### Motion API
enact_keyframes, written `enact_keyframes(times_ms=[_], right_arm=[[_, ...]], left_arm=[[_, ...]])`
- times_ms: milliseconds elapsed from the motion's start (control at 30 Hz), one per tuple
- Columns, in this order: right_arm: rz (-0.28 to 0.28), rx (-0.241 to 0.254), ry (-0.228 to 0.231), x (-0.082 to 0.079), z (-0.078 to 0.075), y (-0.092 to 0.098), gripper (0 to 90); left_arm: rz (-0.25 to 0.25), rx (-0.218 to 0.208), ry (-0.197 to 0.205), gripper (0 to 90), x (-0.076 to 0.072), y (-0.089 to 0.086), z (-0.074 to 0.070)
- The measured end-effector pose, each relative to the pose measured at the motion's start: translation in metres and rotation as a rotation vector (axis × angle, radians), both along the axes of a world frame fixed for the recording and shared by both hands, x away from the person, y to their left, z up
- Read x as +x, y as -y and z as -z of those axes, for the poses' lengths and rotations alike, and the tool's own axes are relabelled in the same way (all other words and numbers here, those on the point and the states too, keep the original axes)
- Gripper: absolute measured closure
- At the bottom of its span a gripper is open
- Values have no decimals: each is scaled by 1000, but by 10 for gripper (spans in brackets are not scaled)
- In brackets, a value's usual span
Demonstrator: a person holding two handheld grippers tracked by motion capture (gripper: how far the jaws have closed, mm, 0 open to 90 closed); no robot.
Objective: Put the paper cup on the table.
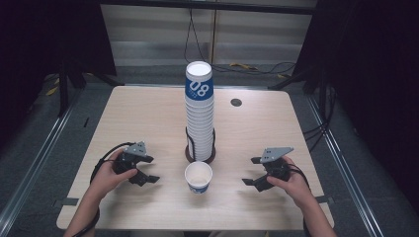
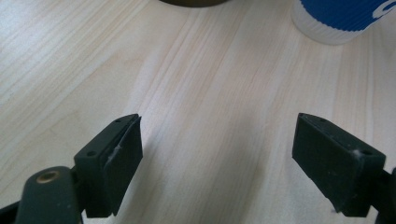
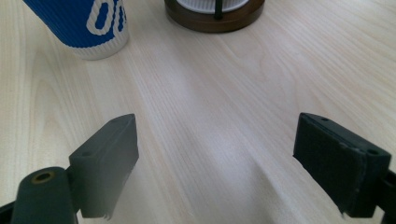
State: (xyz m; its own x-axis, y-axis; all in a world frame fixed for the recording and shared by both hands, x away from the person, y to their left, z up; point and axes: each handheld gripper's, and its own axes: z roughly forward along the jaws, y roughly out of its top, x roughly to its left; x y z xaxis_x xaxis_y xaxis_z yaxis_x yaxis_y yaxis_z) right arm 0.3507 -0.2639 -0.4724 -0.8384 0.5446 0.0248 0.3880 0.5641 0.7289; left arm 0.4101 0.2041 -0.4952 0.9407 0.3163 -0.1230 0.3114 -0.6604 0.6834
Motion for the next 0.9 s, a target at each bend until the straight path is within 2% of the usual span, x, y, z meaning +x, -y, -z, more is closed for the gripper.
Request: enact_keyframes(times_ms=[33,100,200,400,567,900], right_arm=[[2,0,0,0,1,1,134],[10,-7,-1,0,2,2,134],[21,-21,-2,1,5,4,135],[42,-42,1,3,11,9,136],[56,-56,5,3,13,11,136],[49,-88,18,2,14,10,135]], left_arm=[[-11,-8,-2,161,0,0,1],[-10,8,2,161,0,-1,2],[-18,5,8,161,1,-3,5],[-14,25,17,161,2,-4,9],[-9,19,34,161,2,-3,10],[6,35,60,157,2,-1,11]])
